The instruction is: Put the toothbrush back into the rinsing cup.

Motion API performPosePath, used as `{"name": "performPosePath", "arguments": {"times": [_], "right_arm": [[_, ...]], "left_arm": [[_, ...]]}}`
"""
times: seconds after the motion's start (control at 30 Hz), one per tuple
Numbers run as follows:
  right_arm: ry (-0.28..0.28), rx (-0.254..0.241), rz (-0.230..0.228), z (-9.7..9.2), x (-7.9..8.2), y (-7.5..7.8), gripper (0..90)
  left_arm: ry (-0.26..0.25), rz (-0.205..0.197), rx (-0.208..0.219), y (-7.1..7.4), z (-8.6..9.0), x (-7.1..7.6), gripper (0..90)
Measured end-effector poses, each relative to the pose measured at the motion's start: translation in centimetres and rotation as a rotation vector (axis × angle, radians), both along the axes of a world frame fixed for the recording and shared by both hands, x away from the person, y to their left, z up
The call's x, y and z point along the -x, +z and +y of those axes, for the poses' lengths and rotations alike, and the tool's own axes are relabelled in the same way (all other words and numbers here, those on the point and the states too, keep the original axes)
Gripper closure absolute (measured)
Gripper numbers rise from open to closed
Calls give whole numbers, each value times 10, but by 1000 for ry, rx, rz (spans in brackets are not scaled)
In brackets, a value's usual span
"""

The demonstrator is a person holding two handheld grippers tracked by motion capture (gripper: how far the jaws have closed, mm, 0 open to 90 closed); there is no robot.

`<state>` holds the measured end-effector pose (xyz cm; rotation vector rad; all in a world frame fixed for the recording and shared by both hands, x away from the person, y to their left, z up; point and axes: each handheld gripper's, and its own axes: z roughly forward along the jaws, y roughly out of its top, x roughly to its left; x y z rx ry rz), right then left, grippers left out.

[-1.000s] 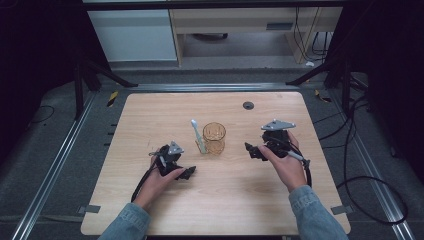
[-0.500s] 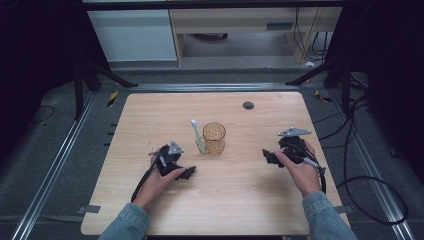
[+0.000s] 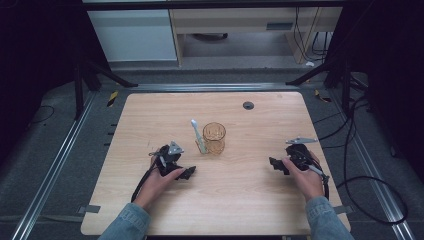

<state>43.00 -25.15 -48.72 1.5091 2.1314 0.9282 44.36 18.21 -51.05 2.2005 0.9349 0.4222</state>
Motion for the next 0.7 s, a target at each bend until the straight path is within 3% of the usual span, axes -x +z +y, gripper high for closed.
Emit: {"name": "performPosePath", "arguments": {"times": [0.3, 0.5, 0.7], "right_arm": [[-42, -25, 17, -11, 2, -16, 93], [-49, -34, -13, -9, 4, -20, 84], [-49, -47, -79, -4, 8, -26, 63]], "left_arm": [[1, 0, 0, 0, 0, 0, 0], [1, 0, -1, 0, 0, 0, 0], [2, 0, 0, 0, 0, 0, 0]]}}
